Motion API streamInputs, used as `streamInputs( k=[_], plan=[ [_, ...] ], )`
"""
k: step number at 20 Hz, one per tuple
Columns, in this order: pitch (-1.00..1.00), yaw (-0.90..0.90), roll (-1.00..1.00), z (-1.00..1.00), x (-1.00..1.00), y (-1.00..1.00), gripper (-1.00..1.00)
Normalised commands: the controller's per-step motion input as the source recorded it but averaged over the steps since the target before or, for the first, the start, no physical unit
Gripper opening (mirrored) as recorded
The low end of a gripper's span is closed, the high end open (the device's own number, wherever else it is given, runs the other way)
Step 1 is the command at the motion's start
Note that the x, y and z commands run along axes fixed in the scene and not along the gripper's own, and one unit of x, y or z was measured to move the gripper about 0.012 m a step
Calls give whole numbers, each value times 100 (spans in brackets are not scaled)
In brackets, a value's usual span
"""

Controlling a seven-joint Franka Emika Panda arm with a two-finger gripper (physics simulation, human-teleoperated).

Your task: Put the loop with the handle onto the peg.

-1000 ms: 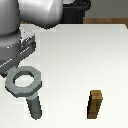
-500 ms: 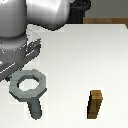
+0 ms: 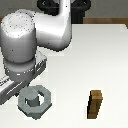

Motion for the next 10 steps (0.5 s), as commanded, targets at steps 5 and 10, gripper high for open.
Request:
streamInputs(
  k=[5,10],
  plan=[
    [0,0,0,-60,0,0,100],
    [0,0,0,0,0,0,100]
  ],
)
